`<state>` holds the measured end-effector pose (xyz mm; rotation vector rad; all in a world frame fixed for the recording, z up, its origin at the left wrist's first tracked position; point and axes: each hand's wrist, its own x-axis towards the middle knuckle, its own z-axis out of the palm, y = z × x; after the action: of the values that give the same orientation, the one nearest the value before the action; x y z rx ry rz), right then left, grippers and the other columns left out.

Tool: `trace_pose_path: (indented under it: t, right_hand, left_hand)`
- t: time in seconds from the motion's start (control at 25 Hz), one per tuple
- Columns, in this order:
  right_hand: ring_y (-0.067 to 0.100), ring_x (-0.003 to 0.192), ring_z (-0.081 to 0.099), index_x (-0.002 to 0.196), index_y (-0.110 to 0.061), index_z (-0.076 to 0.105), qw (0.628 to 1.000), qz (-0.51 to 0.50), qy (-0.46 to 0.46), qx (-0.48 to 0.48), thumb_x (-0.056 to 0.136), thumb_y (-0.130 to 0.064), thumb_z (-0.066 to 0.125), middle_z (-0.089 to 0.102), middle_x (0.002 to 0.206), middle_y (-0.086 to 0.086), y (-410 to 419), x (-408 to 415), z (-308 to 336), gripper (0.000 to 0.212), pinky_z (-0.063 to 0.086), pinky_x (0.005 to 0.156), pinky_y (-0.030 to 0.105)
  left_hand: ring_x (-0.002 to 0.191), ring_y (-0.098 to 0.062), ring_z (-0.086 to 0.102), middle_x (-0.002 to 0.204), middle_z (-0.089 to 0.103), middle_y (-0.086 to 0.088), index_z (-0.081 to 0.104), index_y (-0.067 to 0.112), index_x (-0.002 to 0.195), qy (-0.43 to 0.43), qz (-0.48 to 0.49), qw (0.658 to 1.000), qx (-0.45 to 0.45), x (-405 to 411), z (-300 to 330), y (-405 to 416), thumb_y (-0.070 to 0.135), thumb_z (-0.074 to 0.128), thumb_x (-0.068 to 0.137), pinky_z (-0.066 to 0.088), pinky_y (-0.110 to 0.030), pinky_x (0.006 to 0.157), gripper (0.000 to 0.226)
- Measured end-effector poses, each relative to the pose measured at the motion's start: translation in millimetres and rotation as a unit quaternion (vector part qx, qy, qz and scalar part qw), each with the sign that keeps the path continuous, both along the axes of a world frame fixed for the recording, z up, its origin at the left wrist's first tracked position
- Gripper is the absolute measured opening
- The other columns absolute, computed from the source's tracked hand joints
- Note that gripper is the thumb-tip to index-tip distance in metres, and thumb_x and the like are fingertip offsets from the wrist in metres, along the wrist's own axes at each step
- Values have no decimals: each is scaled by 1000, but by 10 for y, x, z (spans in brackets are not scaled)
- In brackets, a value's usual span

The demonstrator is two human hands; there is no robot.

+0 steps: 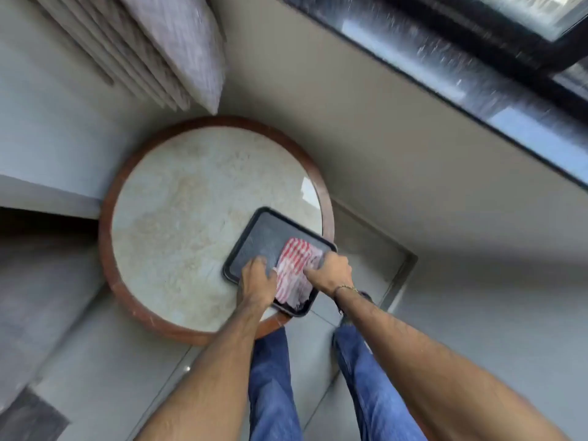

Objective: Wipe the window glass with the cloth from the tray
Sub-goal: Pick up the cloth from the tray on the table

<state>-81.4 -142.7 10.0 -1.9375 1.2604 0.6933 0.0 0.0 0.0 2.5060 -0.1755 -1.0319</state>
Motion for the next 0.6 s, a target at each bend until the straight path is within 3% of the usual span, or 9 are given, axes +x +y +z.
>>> trace_pose_path:
  t: [0.2,0.36,0.44,0.52,0.6]
  right_hand:
    - [38,97,68,104,-7,60,985,-171,-16,-22,75,-22,76,70,106,17,201,96,-524,36,59,82,42]
    - [24,74,71,73,-13,69,951,-306,-17,52,70,-17,80,75,86,9,87,142,-407,11,65,76,38]
    - [20,71,73,63,-15,70,927,-352,-62,116,70,-14,82,78,84,9,-120,253,-43,14,65,77,36]
    - [24,74,75,67,-10,74,899,-378,-146,166,70,-10,79,79,86,13,-394,433,585,6,64,76,37]
    - [21,63,66,68,-11,72,880,-372,-233,179,72,-10,73,71,80,12,-698,655,1264,4,55,61,29]
  left_hand:
    - [121,-35,61,128,64,-16,62,5,128,-16,-29,999,27,-288,-423,-163,13,64,93,52,-46,103,35]
    - [107,-30,69,120,72,-13,72,9,121,45,62,997,-31,-135,-171,-235,9,69,87,56,-39,96,35]
    - [90,-19,72,112,77,-8,73,13,119,85,99,987,-94,45,235,-322,9,68,87,61,-26,79,33]
    - [86,-11,71,103,76,2,72,17,118,98,116,973,-174,277,865,-452,12,69,85,55,-10,60,33]
    - [86,-14,72,101,73,4,72,20,112,84,111,959,-246,520,1496,-662,18,71,79,55,-15,63,33]
